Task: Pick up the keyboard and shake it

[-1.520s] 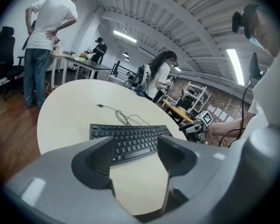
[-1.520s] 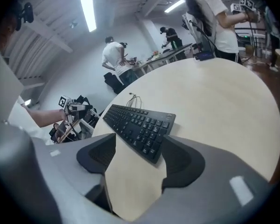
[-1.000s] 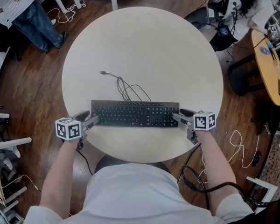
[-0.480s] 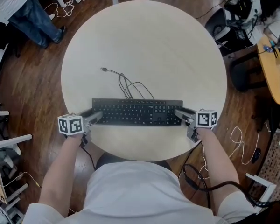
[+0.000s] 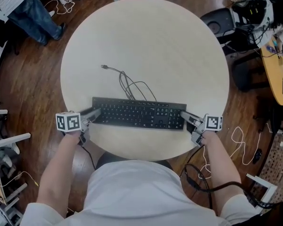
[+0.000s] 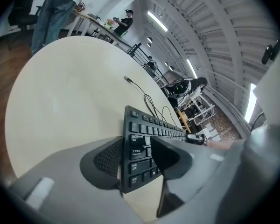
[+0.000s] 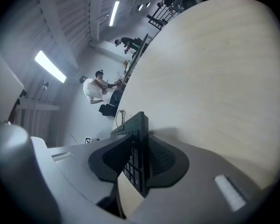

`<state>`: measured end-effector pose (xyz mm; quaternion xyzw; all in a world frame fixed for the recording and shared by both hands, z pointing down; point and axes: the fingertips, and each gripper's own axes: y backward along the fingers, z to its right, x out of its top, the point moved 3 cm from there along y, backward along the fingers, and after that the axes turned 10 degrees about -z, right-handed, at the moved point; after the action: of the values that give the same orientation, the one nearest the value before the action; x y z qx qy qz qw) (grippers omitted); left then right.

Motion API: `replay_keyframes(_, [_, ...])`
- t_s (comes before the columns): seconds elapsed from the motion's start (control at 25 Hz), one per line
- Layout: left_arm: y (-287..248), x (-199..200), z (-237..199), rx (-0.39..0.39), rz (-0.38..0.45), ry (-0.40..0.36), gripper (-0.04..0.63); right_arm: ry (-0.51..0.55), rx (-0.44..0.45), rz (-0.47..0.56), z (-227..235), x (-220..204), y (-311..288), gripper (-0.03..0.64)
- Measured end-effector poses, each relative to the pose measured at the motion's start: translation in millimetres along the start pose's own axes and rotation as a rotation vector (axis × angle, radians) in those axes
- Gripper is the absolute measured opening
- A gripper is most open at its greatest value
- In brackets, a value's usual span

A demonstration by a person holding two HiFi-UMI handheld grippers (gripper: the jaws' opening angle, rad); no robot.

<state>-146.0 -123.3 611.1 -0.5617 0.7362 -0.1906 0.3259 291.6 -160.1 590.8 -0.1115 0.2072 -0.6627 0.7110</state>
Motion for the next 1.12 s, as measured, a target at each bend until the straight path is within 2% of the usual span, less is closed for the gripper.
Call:
replay_keyframes(0.2, [-2.6, -4.4, 7.2, -0.016, -0.024, -0.010, 0.176, 0.006, 0.064, 0.026, -18.6, -5.4, 27.2, 0.089])
replay_keyframes(0.4, [-7.7, -2.4, 5.1, -0.068, -0.039, 0.007, 0.176, 0.044, 0.112, 0.040, -48.5, 5.2, 40.7, 0.081])
replay_keyframes(0.52, [-20.4, -5.3, 18.9, -0.107, -0.061, 0.011, 0.179, 0.060, 0.131, 0.065, -64.7, 6.4, 64.0, 0.069])
replay_keyframes(0.76, [-45.5, -4.9, 43.9, -0.199, -0.105, 0.046, 0.179, 0.096, 0.120, 0.120, -91.8, 18.4, 103.6, 0.067])
replay_keyframes(0.88, [-61.7, 1.2, 62.4, -0.241, -0.129, 0.064, 0.181, 0.116, 0.081, 0.126, -104.4, 33.4, 127.0, 0.066])
replay_keyframes(1.12, [-83.7, 12.4, 86.0, -0.235, -0.198, 0.023, 0.184, 0.138, -0.002, 0.125, -140.2, 63.8, 151.7, 0.066])
